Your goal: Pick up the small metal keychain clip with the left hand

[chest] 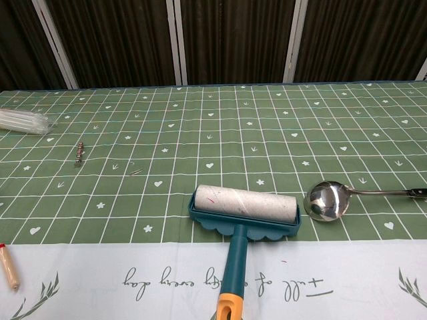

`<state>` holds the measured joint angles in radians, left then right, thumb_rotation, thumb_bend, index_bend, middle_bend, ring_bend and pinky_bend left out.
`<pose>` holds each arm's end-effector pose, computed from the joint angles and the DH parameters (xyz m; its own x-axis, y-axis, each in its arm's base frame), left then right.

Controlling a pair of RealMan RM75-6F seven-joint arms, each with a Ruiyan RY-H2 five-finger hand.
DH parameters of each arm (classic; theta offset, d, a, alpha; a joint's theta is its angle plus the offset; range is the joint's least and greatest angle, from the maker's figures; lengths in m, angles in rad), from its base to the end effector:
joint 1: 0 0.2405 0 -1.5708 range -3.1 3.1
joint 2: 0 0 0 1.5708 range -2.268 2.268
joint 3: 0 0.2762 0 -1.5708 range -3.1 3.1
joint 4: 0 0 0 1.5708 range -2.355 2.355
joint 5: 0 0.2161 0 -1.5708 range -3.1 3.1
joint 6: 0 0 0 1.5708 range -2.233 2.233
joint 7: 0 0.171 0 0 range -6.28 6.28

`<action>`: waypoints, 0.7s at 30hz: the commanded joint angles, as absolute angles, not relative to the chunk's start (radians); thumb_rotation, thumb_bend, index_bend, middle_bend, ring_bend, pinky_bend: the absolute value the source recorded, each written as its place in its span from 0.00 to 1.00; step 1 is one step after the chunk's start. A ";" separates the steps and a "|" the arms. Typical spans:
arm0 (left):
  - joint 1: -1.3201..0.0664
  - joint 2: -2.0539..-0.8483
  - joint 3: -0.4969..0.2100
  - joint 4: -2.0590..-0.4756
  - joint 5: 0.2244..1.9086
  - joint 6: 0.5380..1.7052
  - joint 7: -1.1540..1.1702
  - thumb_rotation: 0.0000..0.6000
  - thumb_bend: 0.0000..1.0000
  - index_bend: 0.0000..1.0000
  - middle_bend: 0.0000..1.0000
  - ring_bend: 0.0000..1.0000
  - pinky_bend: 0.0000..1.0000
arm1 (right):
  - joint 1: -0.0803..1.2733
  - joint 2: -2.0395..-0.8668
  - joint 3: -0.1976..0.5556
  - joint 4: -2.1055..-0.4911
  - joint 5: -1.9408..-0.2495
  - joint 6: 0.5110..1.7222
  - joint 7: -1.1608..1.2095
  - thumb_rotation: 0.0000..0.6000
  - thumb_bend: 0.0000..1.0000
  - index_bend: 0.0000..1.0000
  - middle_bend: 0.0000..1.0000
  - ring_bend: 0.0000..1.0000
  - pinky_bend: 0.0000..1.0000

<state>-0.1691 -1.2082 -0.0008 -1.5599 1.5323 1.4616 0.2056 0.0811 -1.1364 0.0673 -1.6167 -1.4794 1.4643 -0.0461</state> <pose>-0.3163 0.2265 0.1224 0.5526 0.0210 0.8332 0.8282 -0.1256 -0.5462 -0.3325 -0.2124 0.1566 0.4140 -0.0093 0.9102 -0.9101 0.0124 0.4141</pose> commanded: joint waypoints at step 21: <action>-0.209 -1.196 -0.019 -1.550 1.526 1.386 0.200 1.00 0.08 0.03 0.00 0.00 0.00 | 0.079 -1.130 0.067 -1.623 -1.477 1.464 -0.037 1.00 0.11 0.11 0.00 0.00 0.13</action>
<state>-0.2046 -1.1983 -0.0159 -1.5530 1.5234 1.3906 0.2001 0.0786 -1.1299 0.0670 -1.6228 -1.4773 1.4641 -0.0365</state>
